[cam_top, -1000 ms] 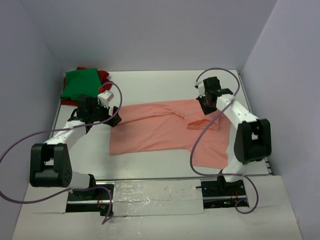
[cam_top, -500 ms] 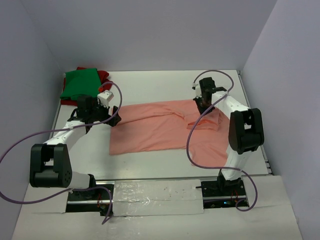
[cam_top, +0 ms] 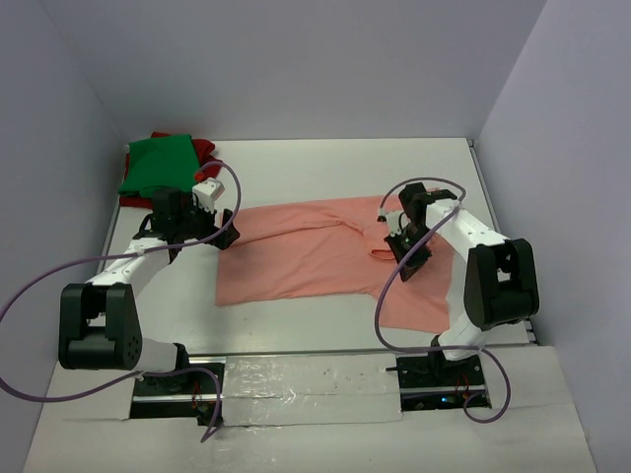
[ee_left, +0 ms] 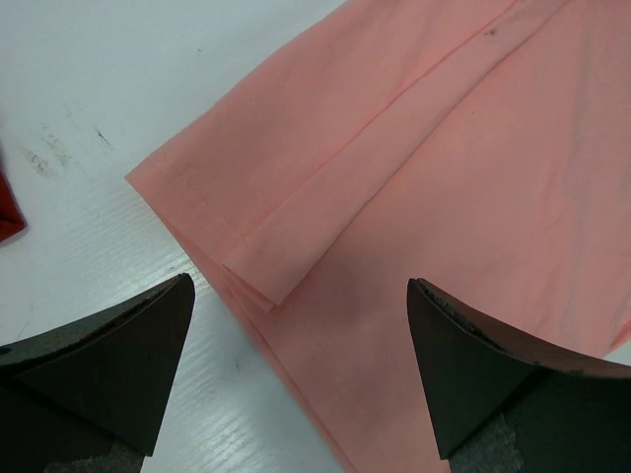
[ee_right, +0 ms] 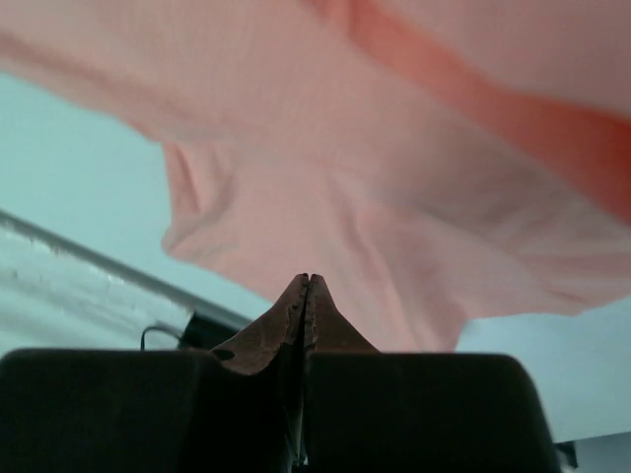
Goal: Fold and stack the t-shirts
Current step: Fold the flattened tshirt in 1/3 of the way
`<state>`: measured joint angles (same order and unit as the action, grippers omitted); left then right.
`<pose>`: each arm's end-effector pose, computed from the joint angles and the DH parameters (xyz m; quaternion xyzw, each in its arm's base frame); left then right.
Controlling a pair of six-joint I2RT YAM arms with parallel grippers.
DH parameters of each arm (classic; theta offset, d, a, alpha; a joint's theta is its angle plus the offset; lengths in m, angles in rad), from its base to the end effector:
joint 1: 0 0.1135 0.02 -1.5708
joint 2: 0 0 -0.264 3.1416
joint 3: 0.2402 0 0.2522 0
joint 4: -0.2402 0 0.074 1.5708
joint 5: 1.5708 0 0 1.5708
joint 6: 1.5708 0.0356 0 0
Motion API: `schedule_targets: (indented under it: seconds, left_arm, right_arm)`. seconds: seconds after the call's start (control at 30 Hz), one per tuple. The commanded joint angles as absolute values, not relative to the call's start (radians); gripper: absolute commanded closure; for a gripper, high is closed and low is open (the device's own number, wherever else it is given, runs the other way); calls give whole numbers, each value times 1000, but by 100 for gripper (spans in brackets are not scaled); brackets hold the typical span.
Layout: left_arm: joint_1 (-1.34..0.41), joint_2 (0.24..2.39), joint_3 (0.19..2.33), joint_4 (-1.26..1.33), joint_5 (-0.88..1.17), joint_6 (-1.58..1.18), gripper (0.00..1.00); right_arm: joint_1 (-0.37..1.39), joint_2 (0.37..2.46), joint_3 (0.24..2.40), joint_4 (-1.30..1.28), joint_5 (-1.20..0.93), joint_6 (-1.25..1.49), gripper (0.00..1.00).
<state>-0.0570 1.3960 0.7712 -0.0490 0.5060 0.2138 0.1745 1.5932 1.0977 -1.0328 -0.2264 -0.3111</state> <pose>0.2886 -0.0338 0.2133 0.2253 0.8498 -0.1920 0.4362 0.2690 0.0555 0.2052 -0.2412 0.9637 0.1112 0.0288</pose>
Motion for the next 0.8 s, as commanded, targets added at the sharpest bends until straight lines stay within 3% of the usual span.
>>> schedule_targets:
  seconds: [0.0,0.37,0.77]
  left_arm:
    - [-51,1368,785,-29,546,213,2]
    - [-52,1347,785,-37,545,212,2]
    - [-52,1348,775,-29,523,216,2]
  right_arm:
    - [183,1563,1091,-1086,-275,-390,100]
    - [196,1304,1098,-501,-14,-255,100]
    - [195,1700,1190,-574,20,-226,100]
